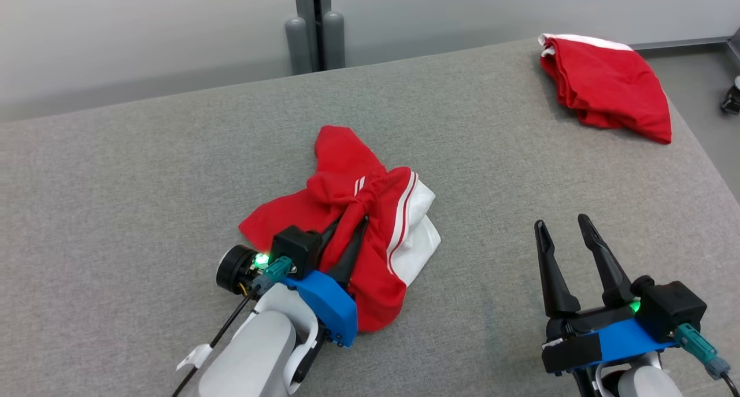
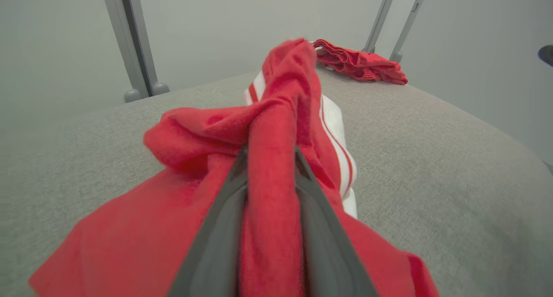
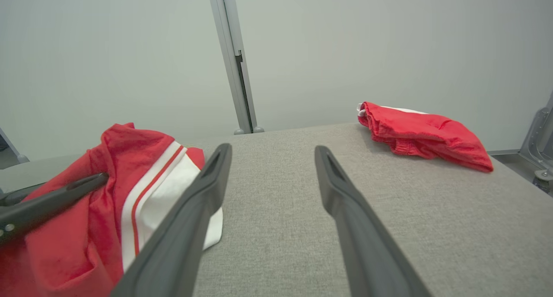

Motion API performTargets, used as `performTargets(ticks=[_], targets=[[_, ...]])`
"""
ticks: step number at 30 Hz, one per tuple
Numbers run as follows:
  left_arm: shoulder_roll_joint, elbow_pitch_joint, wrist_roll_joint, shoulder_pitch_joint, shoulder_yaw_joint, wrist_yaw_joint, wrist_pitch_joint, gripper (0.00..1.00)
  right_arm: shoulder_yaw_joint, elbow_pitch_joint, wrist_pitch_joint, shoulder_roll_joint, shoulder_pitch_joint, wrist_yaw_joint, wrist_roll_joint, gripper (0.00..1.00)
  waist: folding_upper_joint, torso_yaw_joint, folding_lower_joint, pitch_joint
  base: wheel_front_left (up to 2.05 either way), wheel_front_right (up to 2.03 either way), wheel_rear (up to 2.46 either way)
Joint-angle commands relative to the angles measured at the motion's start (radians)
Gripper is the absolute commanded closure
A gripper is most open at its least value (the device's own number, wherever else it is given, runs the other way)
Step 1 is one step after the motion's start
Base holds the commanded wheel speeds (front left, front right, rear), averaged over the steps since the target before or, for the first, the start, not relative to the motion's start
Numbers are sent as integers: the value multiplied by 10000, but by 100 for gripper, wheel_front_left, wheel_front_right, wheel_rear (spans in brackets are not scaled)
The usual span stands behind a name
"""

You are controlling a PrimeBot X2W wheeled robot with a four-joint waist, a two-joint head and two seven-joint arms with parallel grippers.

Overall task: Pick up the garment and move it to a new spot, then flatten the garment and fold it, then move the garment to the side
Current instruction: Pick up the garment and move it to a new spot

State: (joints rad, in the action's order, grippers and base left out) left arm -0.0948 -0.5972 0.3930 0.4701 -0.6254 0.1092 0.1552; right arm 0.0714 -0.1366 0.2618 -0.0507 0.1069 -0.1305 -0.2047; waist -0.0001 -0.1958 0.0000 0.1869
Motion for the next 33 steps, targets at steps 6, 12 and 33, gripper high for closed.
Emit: performTargets(ticks=[6, 12, 33], targets=[[90, 194, -2, 6, 197, -330, 662, 0, -62, -169, 38, 0, -239, -5, 134, 0, 1, 302, 0, -302, 0, 0, 0], [-249, 747, 29, -293, 777, -695, 1044, 0, -179, -262, 39, -3, -423, -3, 202, 0, 1, 658, 0, -669, 0, 0, 0], [-977, 4203, -1418, -4261, 4456, -1328, 1110, 0, -685, -633, 39, -9, -1335, -5, 335, 0, 1, 2176, 0, -1740, 0, 0, 0]])
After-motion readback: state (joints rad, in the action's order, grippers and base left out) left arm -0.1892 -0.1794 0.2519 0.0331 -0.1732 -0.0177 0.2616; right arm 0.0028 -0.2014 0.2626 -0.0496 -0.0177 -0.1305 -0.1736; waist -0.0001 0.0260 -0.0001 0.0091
